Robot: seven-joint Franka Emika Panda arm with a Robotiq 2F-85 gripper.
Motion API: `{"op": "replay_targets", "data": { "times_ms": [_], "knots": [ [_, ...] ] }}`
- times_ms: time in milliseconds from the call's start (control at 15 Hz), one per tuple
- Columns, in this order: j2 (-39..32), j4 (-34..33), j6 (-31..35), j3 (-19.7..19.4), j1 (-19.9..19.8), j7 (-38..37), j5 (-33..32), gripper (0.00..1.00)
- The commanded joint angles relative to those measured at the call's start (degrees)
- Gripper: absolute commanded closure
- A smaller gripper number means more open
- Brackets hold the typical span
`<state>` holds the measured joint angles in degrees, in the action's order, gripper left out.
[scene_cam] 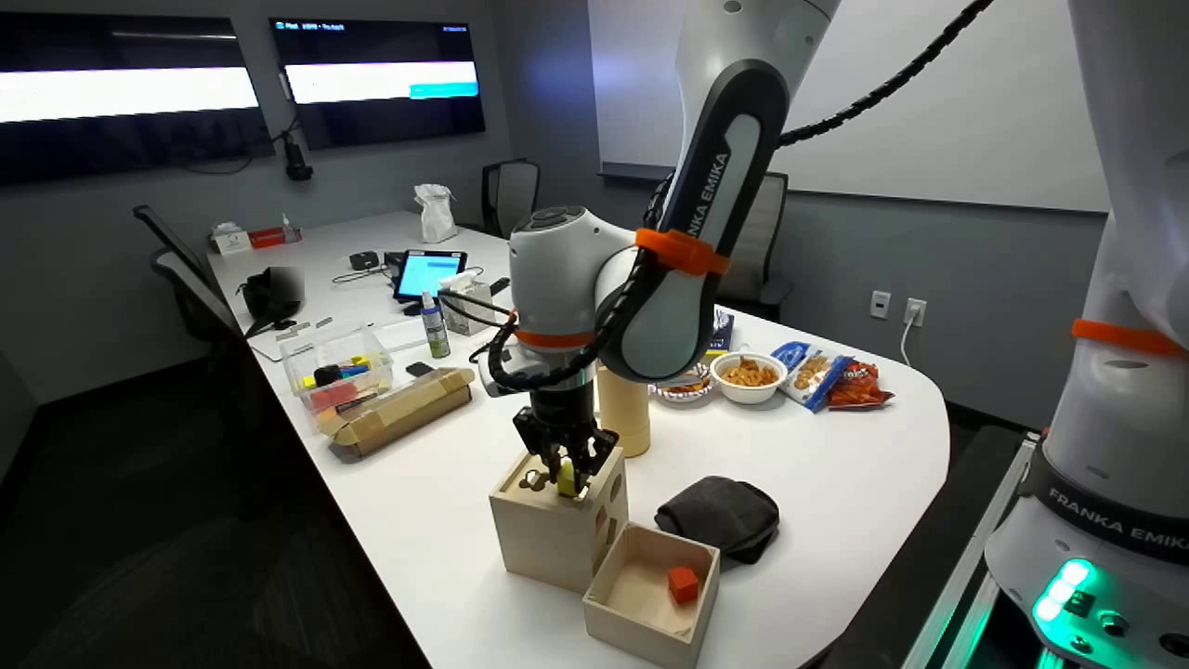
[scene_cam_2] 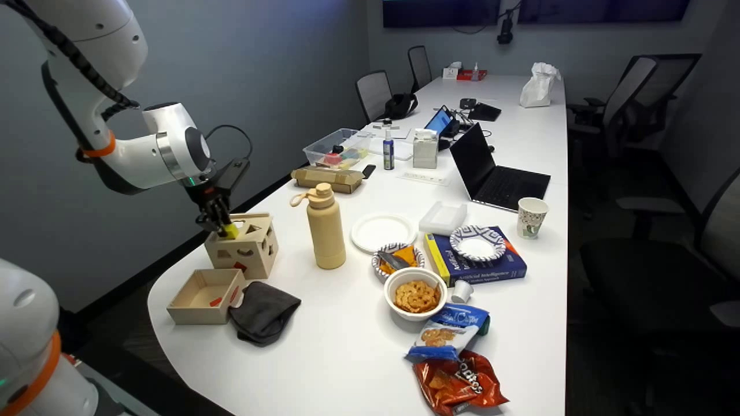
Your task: Put the yellow block into the shape sorting box
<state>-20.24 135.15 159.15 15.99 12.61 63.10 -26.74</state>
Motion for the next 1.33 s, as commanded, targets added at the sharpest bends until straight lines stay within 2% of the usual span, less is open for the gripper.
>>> {"op": "replay_targets", "data": {
  "times_ms": [0,600,667,1067,1133,1267],
  "knots": [
    [0.89,1.63,-1.22,1.13,-0.94,2.02,1.84,0.9],
    [1.05,2.77,-1.37,1.77,-0.88,1.5,3.55,0.9],
    [1.11,2.83,-0.88,1.82,-0.99,1.48,3.9,0.44],
    [2.14,2.88,0.29,1.97,-0.81,-0.53,6.07,0.03],
    [2.62,2.88,0.16,1.99,-0.51,-1.45,6.37,0.0],
    [4.09,3.07,-0.4,1.94,0.46,-3.82,6.16,0.0]
  ]
}}
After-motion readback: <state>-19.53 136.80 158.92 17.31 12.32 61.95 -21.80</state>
